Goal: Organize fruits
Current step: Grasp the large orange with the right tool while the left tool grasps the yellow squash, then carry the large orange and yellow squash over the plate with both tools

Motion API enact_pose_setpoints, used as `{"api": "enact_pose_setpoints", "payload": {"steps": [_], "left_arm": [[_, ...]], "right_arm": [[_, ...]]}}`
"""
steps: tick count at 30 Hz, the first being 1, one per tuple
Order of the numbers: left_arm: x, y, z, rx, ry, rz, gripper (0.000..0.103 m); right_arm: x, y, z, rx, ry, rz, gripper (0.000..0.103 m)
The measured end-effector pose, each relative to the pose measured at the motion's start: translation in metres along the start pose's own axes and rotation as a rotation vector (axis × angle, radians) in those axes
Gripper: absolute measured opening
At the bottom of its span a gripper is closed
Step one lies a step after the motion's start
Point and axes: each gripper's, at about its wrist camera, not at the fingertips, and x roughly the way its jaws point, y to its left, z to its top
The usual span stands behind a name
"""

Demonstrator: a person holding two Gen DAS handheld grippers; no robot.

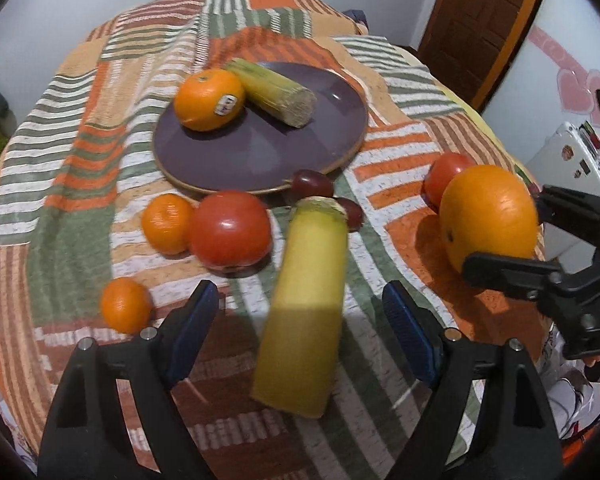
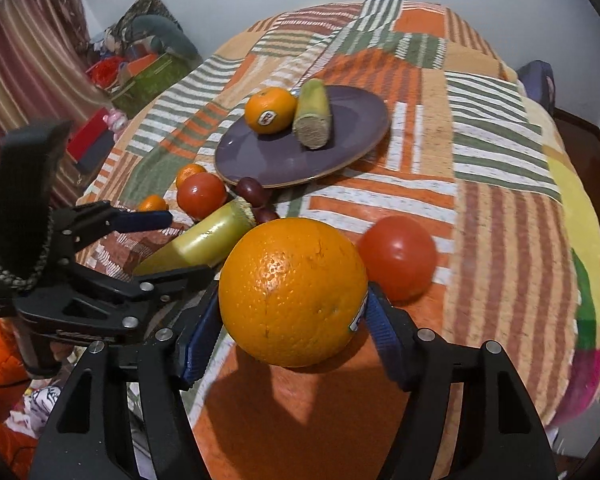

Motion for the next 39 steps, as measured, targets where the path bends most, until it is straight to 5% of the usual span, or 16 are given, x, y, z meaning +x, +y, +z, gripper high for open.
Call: {"api": "enact_pose_setpoints", "payload": {"steps": [7, 9, 21, 39], "left_arm": [[0.016, -0.007, 0.005, 0.014, 0.027, 0.01, 0.059], [0.015, -0.006, 0.005, 0.01, 0.021, 0.009, 0.042], [-0.012, 0.007, -0.007, -0.035, -0.01, -0.016, 0.037], [-0.076, 0.015, 0.03, -0.048, -0.2, -0.013, 0.035]], "right_arm": [[-0.006, -0.003, 0.001, 0.011, -0.024, -0.01, 0.065], [-0.008, -0.003, 0.002, 0.009, -0.032, -0.011, 0.065], [-0.015, -0.001, 0.013, 0.004, -0.077, -0.019, 0.065], [-0.03, 0.0, 0.058, -0.05, -0.183, -0.066, 0.065]]}}
